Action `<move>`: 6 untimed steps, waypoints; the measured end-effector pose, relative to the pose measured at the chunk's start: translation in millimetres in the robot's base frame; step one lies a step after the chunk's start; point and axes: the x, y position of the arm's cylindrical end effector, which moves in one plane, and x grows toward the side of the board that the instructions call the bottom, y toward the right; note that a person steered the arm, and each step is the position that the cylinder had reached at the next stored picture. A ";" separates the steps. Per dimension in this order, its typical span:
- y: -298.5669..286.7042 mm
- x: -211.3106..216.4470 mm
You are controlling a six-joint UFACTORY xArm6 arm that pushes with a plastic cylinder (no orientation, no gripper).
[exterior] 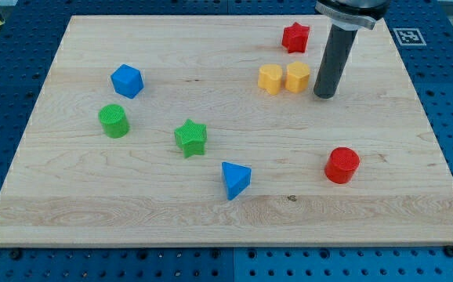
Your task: Push the red star to the top of the yellow heart
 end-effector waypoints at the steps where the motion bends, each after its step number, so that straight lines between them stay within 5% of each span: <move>1: 14.7 -1.0; 6: 30.9 -126.0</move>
